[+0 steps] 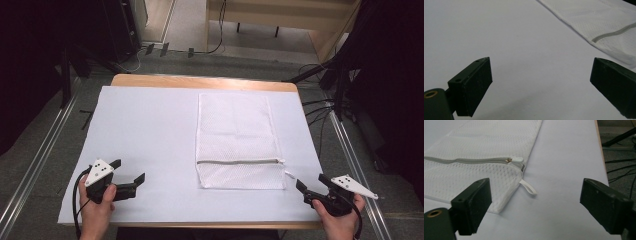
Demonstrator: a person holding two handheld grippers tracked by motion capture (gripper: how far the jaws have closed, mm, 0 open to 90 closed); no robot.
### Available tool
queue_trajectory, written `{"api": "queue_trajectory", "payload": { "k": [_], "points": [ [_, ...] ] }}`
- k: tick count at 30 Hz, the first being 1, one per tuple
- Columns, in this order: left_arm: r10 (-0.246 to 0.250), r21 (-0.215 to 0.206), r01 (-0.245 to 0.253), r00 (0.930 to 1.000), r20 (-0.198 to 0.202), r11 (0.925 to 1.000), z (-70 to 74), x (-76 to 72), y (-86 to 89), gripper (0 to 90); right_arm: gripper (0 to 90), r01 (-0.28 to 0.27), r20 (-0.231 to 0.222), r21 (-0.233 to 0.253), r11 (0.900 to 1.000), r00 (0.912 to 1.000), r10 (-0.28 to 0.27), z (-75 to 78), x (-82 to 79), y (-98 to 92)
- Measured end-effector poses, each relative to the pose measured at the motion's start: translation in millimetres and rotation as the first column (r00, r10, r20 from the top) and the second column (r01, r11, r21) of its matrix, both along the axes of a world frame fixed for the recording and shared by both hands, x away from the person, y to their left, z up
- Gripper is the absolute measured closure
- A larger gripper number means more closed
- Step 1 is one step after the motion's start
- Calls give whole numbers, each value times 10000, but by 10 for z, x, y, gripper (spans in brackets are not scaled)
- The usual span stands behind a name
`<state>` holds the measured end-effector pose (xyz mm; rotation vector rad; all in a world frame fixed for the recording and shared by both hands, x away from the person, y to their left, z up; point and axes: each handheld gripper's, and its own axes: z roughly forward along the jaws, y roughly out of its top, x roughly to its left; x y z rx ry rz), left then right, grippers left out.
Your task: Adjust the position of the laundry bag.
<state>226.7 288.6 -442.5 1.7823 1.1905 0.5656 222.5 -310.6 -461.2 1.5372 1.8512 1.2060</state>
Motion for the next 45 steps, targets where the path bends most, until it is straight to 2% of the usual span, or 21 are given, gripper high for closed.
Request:
{"api": "queue_trajectory", "payload": {
  "k": [3, 4, 5, 9, 10, 11, 12, 13, 14, 15, 16, 18, 20, 21, 23, 24, 25, 30, 33, 42, 45],
  "points": [
    [-155, -647, 147, 9998, -117, 9978, 43, 50, -68, 65, 160, 18, 22, 6, 10000, 10000, -18, -8, 18, 26],
    [-155, -647, 147, 9998, -117, 9978, 43, 50, -68, 75, 177, -16, 63, 52, 10000, 10000, 16, -12, 21, 31],
    [-338, -1049, 318, 9993, -168, 9940, 87, 115, -146, 90, 195, -21, 78, 90, 10000, 10000, 20, -14, 19, 36],
    [-331, -1102, 292, 9989, -336, 9935, 138, 269, -315, 139, 237, 89, 135, 107, 9999, 9999, -90, -18, -1, 56],
    [-311, -869, 271, 9985, -454, 9959, 132, 367, -423, 148, 253, 184, 150, 48, 9998, 9997, -185, -19, -11, 77],
    [-311, -869, 271, 9985, -454, 9959, 132, 367, -423, 158, 288, 132, 183, 31, 9999, 9997, -133, -18, -16, 84],
    [-76, -646, 34, 9978, -659, 9979, 109, 502, -561, 192, 326, 34, 222, 124, 9999, 9997, -36, -12, -22, 90],
    [-76, -646, 34, 9978, -659, 9979, 109, 502, -561, 271, 326, 34, 222, 124, 9999, 9997, -36, -12, -22, 90],
    [87, -489, -127, 9967, -803, 9987, 101, 574, -635, 271, 350, -26, 339, 126, 9999, 9994, 22, -2, -26, 95],
    [186, -318, -219, 9948, -1006, 9993, 93, 648, -707, 341, 368, -77, 402, 169, 9998, 9992, 70, 11, -31, 101],
    [82, -304, -122, 9917, -1281, 9995, 80, 792, -846, 360, 367, -182, 545, 196, 9996, 9984, 171, 25, -33, 112],
    [100, -149, -120, 9912, -1317, 9998, 73, 854, -920, 383, 365, -181, 547, 201, 9996, 9984, 170, 24, -32, 118],
    [146, -113, -167, 9863, -1644, 9998, 48, 1035, -1118, 412, 365, -331, 556, 85, 9994, 9979, 325, 4, -21, 122],
    [146, -113, -167, 9863, -1644, 9998, 48, 1035, -1118, 426, 365, -331, 556, 85, 9994, 9979, 325, 4, -21, 122],
    [103, 127, -81, 9827, -1852, 9999, 29, 1200, -1285, 459, 367, -331, 517, 122, 9994, 9981, 324, -9, -19, 108],
    [103, 127, -81, 9827, -1852, 9999, 29, 1200, -1285, 478, 367, -331, 517, 122, 9994, 9981, 324, -9, -19, 108],
    [-36, 235, 84, 9801, -1984, 9997, 29, 1320, -1373, 500, 371, -285, 502, 145, 9995, 9984, 278, -17, -14, 91],
    [147, 323, -77, 9752, -2207, 9994, 51, 1551, -1451, 549, 371, -386, 464, 98, 9992, 9982, 381, -42, -7, 78],
    [470, 472, -366, 9689, -2431, 9982, 6, 1720, -1533, 549, 370, -362, 412, 195, 9992, 9985, 354, -44, -2, 74],
    [561, 673, -377, 9532, -2971, 9970, -55, 1932, -1650, 551, 371, -478, 429, 243, 9986, 9980, 467, -42, 0, 81],
    [557, 721, -342, 9450, -3223, 9968, -58, 1976, -1685, 555, 371, -440, 411, 302, 9986, 9982, 427, -44, -1, 64]
  ]
}}
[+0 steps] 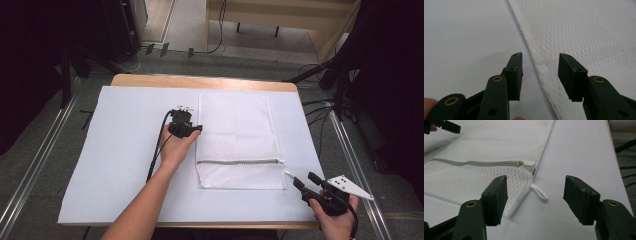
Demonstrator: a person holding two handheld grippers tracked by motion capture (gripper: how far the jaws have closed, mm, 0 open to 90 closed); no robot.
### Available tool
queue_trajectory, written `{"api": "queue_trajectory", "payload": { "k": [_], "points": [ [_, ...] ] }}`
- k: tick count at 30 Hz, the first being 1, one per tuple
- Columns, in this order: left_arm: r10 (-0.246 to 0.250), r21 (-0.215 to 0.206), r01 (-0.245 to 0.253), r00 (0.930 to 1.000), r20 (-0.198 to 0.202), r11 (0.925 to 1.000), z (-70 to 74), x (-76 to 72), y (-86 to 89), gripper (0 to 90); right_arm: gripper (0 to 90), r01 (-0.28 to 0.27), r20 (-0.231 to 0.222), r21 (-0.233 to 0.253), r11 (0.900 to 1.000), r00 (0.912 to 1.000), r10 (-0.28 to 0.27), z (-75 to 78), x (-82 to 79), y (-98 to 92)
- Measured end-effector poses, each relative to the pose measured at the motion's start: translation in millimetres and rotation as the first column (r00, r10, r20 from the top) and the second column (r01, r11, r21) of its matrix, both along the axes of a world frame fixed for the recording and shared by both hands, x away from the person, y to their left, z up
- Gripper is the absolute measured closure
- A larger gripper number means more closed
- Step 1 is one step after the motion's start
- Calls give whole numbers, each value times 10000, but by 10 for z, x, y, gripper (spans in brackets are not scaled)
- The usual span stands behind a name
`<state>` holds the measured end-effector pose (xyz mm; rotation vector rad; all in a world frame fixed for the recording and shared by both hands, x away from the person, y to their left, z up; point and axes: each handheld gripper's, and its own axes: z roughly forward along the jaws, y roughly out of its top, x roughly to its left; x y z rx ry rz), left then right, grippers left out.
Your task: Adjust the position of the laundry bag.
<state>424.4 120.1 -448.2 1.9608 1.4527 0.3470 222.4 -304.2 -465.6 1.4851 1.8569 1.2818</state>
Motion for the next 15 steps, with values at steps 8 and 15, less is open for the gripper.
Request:
{"api": "queue_trajectory", "payload": {
  "k": [8, 15],
  "points": [
    [47, 167, -37, 9983, -576, 9999, -81, 4, -99, 570, 371, 41, 3, 42, 10000, 10000, -41, 6, -5, -14],
    [83, 741, -48, 9989, -469, 9972, -79, -44, -211, 654, 372, 57, -49, 2, 10000, 10000, -57, -7, 3, -17]
  ]
}}
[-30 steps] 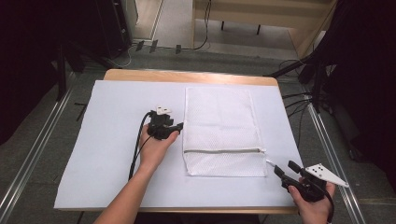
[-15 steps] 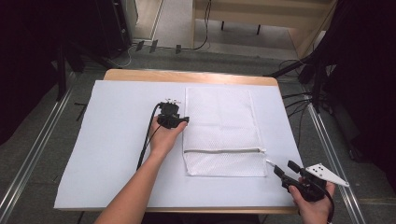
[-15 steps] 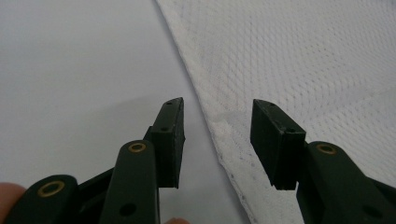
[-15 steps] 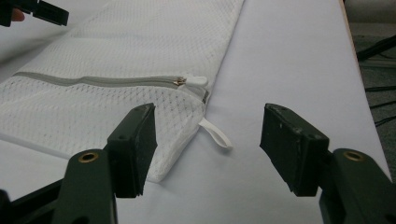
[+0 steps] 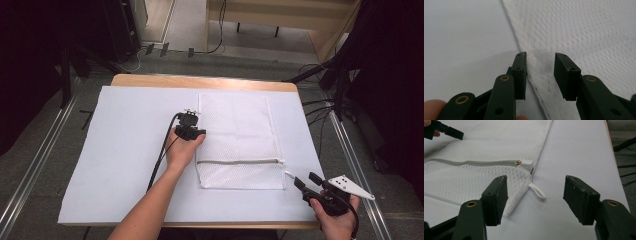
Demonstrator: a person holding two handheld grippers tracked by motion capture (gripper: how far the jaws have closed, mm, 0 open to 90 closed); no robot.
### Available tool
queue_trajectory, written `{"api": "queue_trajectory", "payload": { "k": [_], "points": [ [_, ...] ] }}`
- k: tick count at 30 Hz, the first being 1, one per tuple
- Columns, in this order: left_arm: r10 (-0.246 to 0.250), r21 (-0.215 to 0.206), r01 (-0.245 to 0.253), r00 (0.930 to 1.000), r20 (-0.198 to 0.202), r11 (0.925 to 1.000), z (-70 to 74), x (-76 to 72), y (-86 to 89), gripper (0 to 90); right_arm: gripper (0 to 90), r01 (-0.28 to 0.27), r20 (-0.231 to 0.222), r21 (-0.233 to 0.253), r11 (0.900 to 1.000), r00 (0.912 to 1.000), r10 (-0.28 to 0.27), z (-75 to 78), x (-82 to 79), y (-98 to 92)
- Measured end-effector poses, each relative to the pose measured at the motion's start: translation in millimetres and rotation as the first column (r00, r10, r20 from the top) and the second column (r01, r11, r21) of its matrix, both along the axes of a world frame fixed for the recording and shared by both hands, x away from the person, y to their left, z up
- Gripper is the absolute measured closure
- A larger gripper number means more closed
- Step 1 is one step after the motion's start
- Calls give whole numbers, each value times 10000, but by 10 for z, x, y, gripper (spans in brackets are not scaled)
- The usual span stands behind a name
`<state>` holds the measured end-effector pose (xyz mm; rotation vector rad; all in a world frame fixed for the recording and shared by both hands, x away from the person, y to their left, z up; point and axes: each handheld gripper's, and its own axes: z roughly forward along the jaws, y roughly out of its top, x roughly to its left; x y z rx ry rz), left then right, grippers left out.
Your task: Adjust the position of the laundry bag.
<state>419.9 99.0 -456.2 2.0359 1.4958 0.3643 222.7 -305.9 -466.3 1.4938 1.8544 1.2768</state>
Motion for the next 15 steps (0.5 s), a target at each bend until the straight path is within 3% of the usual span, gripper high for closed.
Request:
{"api": "queue_trajectory", "payload": {
  "k": [5, 7, 15],
  "points": [
    [-232, 540, 223, 9996, 173, 9983, -5, -5, -8, 777, 374, -15, -34, -31, 10000, 10000, 14, -3, 4, 6],
    [-524, -164, 522, 9986, -82, 9985, -11, 12, 49, 900, 376, 32, -62, -14, 10000, 10000, -32, -7, 11, 5],
    [-934, -397, 927, 9955, -176, 9949, 109, -71, 186, 900, 378, 32, -102, -78, 10000, 9999, -33, -20, 23, 1]
  ]
}}
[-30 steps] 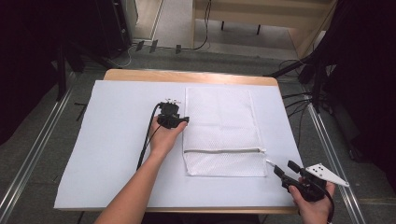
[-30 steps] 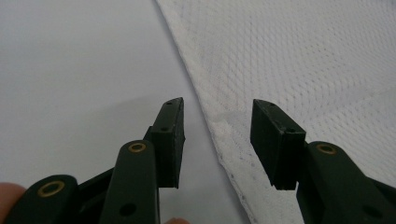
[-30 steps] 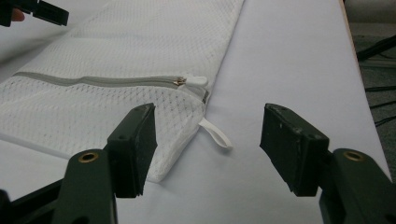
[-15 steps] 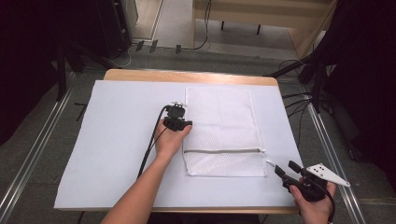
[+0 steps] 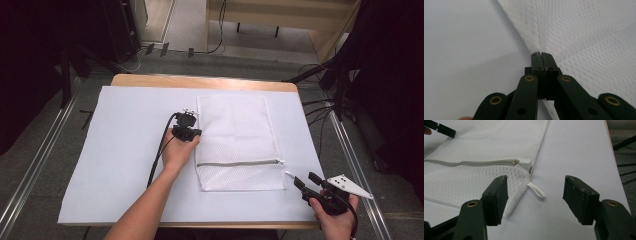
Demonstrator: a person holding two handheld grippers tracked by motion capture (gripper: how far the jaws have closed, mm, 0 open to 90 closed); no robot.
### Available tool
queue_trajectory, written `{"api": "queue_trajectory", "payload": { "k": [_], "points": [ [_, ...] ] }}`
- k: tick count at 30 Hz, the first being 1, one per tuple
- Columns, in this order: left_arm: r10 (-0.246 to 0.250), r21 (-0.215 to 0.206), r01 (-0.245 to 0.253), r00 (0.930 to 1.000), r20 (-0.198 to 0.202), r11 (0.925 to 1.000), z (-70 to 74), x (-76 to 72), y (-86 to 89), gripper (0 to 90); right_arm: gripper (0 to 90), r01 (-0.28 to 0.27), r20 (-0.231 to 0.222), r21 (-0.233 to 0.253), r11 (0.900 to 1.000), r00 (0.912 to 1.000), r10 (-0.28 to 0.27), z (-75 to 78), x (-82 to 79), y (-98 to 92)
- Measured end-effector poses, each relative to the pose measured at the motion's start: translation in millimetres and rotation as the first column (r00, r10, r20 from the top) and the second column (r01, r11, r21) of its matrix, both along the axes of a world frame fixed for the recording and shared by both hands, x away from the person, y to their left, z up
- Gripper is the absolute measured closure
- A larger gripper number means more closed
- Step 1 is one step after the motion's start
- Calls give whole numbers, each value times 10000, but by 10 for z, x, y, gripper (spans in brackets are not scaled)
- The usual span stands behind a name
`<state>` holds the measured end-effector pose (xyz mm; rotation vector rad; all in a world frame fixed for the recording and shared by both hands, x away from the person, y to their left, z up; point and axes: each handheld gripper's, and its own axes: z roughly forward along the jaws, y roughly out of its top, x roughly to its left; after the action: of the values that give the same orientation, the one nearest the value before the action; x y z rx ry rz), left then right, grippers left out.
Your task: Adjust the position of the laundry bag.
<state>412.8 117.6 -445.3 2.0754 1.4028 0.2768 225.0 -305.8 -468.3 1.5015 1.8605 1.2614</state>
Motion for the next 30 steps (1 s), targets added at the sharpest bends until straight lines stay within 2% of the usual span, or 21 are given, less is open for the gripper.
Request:
{"api": "queue_trajectory", "payload": {
  "k": [1, 5, 6, 7, 8, 9, 10, 11, 12, 16, 19, 20, 21, 24, 26, 27, 28, 30],
  "points": [
    [0, 0, 0, 10000, 0, 10000, 0, 0, 0, 900, 378, 49, -34, 5, 10000, 10000, -49, -1, 2, 4],
    [-122, -25, 123, 9999, 69, 9999, 57, -89, 180, 900, 379, 26, 17, -35, 10000, 10000, -26, 0, 4, 14],
    [-106, -54, 106, 9999, 63, 9999, 66, -136, 301, 900, 378, 35, 46, -49, 10000, 10000, -35, 5, -4, 20],
    [-106, -54, 106, 9999, 63, 9999, 66, -136, 301, 900, 378, 35, 55, -61, 10000, 10000, -35, 5, -6, 21],
    [-51, -121, 52, 10000, 20, 9999, 71, -180, 440, 900, 378, 45, 42, -55, 10000, 10000, -45, 6, -8, 24],
    [-51, -121, 52, 10000, 20, 9999, 71, -180, 440, 900, 378, 45, 42, -55, 10000, 10000, -45, 6, -8, 24],
    [-4, -75, 4, 10000, 11, 10000, 74, -196, 512, 900, 378, 61, 37, -66, 10000, 10000, -60, 6, -10, 26],
    [118, -63, -118, 9999, -4, 9999, 83, -218, 655, 900, 380, 55, 61, -98, 9999, 10000, -55, 6, -11, 30],
    [118, -63, -118, 9999, -4, 9999, 83, -218, 655, 900, 380, 50, 95, -94, 9999, 9999, -49, 6, -9, 34],
    [268, 19, -267, 9995, -168, 9996, 104, -208, 906, 900, 380, 30, 100, -138, 9999, 9999, -28, 6, -9, 54],
    [451, 32, -450, 9983, -356, 9990, 109, -148, 1054, 900, 380, 10, 78, -181, 9998, 10000, -8, 0, -10, 78],
    [673, 36, -672, 9973, -285, 9977, 113, -91, 1119, 900, 380, 13, 115, -193, 9998, 9999, -11, -1, -10, 92],
    [673, 36, -672, 9973, -285, 9977, 113, -91, 1119, 900, 380, 7, 120, -206, 9998, 9999, -4, 1, -11, 97],
    [987, -314, -996, 9947, -270, 9945, 94, 39, 1156, 900, 380, 2, 140, -182, 9998, 9999, 1, 1, -9, 114],
    [1104, -271, -1109, 9937, -194, 9935, 82, 64, 1152, 900, 380, -8, 107, -177, 9998, 9999, 10, 1, -11, 120],
    [1410, -280, -1409, 9900, 22, 9896, 69, 95, 1160, 900, 379, -26, 134, -209, 9998, 9999, 29, -2, -11, 128],
    [1410, -280, -1409, 9900, 22, 9896, 69, 95, 1160, 900, 379, -44, 150, -203, 9998, 9999, 47, -2, -12, 131],
    [1660, -463, -1644, 9856, 322, 9853, 59, 109, 1171, 900, 379, -84, 211, -163, 9998, 9997, 87, -2, -9, 147]
  ]
}}
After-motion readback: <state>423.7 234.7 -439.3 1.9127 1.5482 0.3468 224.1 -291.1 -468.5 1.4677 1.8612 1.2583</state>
